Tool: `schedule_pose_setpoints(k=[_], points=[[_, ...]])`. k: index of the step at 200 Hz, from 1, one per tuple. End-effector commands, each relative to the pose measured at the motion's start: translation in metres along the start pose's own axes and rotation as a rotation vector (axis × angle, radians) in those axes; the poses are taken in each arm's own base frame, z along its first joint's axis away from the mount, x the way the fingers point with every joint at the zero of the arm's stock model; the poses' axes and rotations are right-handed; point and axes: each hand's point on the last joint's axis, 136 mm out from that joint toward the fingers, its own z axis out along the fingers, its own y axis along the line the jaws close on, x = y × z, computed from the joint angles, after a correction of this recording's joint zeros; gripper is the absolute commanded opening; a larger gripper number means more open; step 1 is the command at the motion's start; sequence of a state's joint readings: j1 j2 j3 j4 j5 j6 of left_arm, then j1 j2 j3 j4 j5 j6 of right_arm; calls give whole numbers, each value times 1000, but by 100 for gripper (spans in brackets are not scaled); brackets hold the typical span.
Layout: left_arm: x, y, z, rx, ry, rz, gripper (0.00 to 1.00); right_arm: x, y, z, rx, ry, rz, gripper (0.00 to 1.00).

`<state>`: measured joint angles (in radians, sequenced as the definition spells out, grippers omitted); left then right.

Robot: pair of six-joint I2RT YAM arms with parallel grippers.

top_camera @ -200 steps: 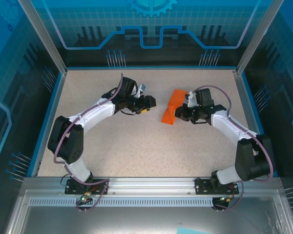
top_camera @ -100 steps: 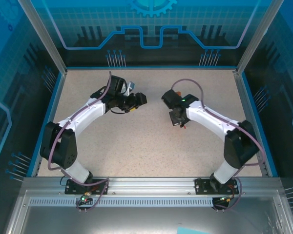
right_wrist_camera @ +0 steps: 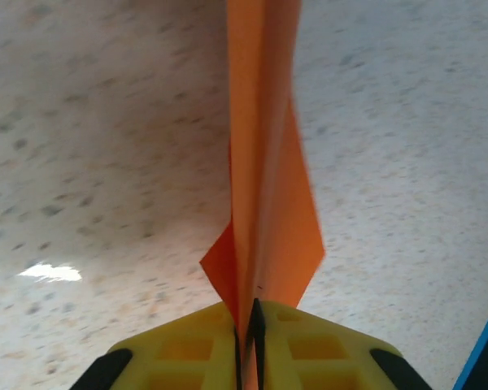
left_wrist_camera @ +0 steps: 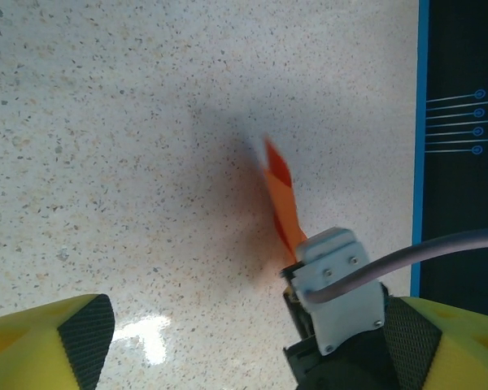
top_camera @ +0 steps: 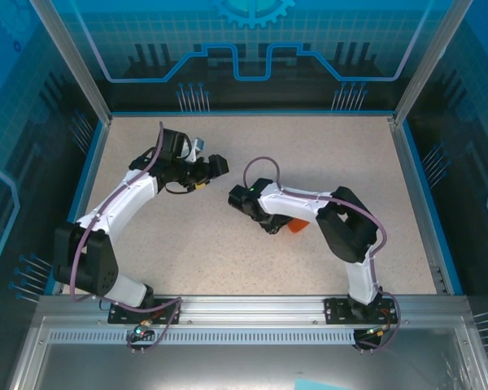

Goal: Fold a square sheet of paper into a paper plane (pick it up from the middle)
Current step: Turn over the paper at the center of the table.

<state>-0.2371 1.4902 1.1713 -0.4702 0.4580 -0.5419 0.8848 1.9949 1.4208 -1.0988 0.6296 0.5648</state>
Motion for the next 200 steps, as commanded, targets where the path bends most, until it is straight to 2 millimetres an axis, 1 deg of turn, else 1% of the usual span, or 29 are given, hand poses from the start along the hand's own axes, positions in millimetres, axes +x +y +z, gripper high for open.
schedule_pose_setpoints(k=[1,15,25,46,63,79,97,109,116,141,163,181,193,200], points=[[4,2,-5,-8,29,9,90,-2,29,-11,-107,-3,12,18],[2,1,-7,-3,27,12,91,-4,43,-14,-176,-12,18,22],[1,-1,-9,-1,24,20,91,-4,49,-16,-200,-16,17,27],[-2,-1,-12,-7,19,22,91,-6,62,-17,-269,-21,17,32],[-1,1,-10,-4,29,15,91,-6,74,-20,-345,-23,21,36],[1,2,-7,6,40,5,91,-10,81,-29,-423,-56,32,38],[3,4,-1,26,56,-11,91,-14,80,-42,-505,-101,59,41],[5,4,4,44,68,-24,91,-16,76,-49,-561,-119,82,43],[6,4,6,54,75,-33,91,-18,70,-56,-589,-143,98,44],[9,5,16,89,92,-57,91,-17,53,-70,-699,-188,147,44],[16,2,25,100,116,-55,91,-16,34,-74,-782,-211,200,44],[23,-9,34,110,138,-29,91,-13,13,-63,-823,-201,264,44],[28,-15,43,109,158,-12,91,-11,-4,-52,-831,-194,311,44],[32,-19,49,111,172,1,90,-10,-10,-49,-840,-195,326,44]])
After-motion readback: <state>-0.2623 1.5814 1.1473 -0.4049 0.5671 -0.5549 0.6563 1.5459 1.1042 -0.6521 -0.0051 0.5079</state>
